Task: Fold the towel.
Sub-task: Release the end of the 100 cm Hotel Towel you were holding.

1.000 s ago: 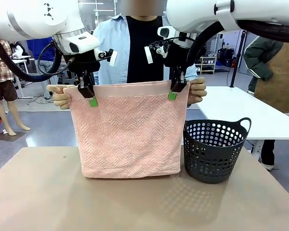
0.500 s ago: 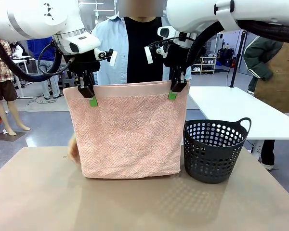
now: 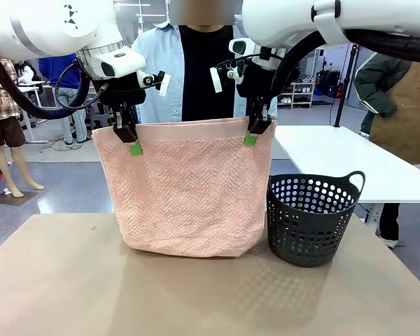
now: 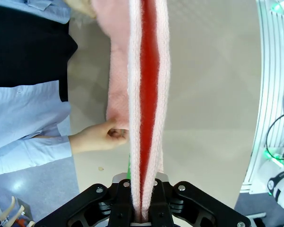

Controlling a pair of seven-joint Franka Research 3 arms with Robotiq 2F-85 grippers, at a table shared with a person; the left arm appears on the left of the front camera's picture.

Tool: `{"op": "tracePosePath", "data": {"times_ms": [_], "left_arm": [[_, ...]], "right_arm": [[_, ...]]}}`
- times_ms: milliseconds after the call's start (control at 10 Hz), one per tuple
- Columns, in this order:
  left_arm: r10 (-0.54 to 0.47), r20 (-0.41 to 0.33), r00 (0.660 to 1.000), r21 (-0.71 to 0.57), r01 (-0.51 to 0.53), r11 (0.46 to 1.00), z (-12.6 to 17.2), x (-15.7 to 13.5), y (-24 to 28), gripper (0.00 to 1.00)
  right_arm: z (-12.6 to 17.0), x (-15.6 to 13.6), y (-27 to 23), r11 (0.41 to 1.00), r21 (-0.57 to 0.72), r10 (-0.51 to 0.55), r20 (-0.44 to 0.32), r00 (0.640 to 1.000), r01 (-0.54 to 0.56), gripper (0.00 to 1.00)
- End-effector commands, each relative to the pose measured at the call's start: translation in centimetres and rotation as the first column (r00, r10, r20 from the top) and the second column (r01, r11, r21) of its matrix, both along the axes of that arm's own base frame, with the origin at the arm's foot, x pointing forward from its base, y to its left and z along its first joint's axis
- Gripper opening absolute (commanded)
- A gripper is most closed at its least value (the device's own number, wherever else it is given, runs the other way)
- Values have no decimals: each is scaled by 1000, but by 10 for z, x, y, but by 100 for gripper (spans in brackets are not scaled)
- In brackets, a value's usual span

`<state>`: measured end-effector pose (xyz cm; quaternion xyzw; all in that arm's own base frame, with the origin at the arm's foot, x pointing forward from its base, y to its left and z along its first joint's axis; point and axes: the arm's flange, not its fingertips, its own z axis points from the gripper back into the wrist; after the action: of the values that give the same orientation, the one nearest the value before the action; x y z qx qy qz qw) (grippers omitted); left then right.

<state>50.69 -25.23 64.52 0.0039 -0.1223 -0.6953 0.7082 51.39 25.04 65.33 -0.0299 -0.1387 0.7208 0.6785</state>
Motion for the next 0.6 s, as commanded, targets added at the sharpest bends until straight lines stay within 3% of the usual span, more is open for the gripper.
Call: {"op": "tracePosePath", "data": {"times_ms": [0, 500], "left_arm": [[0, 1, 1000, 0, 0, 1000, 0, 0, 0, 0], [0, 1, 1000, 0, 0, 1000, 0, 0, 0, 0]], "right_arm": [[0, 1, -1, 1000, 1, -2, 3, 1000, 2, 0], [0, 1, -1, 1000, 1, -2, 3, 1000, 2, 0]]}}
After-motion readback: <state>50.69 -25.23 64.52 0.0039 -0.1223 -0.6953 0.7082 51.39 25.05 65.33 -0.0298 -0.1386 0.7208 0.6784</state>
